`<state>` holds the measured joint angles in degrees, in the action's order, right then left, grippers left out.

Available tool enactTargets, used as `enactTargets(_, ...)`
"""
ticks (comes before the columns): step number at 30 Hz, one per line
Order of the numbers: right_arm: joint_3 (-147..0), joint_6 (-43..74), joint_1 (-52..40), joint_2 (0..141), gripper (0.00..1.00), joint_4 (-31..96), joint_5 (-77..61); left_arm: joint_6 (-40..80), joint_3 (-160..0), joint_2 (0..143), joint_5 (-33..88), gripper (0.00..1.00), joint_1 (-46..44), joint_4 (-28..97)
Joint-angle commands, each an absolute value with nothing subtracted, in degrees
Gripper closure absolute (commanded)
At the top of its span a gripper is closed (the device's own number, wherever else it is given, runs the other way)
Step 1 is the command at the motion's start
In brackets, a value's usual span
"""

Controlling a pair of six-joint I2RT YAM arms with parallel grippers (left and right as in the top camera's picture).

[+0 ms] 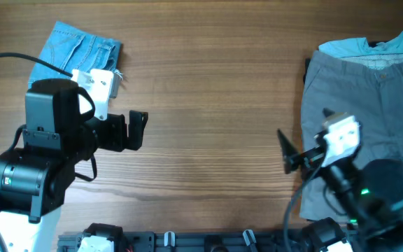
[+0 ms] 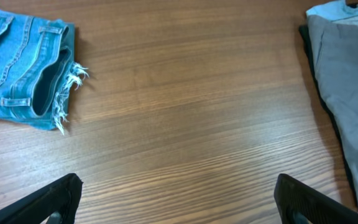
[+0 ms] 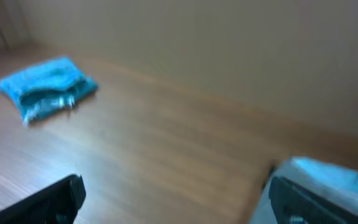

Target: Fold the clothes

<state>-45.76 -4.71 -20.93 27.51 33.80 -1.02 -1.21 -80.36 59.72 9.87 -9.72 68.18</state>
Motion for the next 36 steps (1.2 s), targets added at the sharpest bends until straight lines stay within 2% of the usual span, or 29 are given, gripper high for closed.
enactTargets(1,-30.8,0.1,-20.9,18.9,0.0,27.1,-0.5,-0.8,-80.6,59.7,9.3,0.0,-10.0,68.0)
enactTargets(7,-10.8,-0.1,-20.9,5.8,0.0,15.7,-1.8,-0.8,-80.6,59.7,9.3,0.0,-10.0,68.0)
enactTargets(10,-5.4,-0.1,-20.9,-0.1,0.0,13.3,-3.1,-0.8,-80.6,59.7,9.3,0.0,-10.0,68.0)
enactTargets(14,-4.8,-0.4,-21.0,0.2,0.0,11.1,-3.5,-0.8,-80.6,59.7,9.3,0.0,-10.0,68.0)
enactTargets(19,-4.0,-3.5,-21.0,0.2,0.0,-0.6,-3.5,-0.8,-80.6,59.7,9.3,0.0,-10.0,68.0)
enactTargets(25,-0.2,-2.8,-21.2,0.2,0.0,-5.0,-3.9,-0.8,-80.6,59.7,9.3,0.0,-10.0,68.0)
enactTargets(36,-0.3,-2.9,-21.9,1.0,0.0,-0.1,-3.9,-0.8,-80.6,59.7,9.3,0.0,-10.0,68.0)
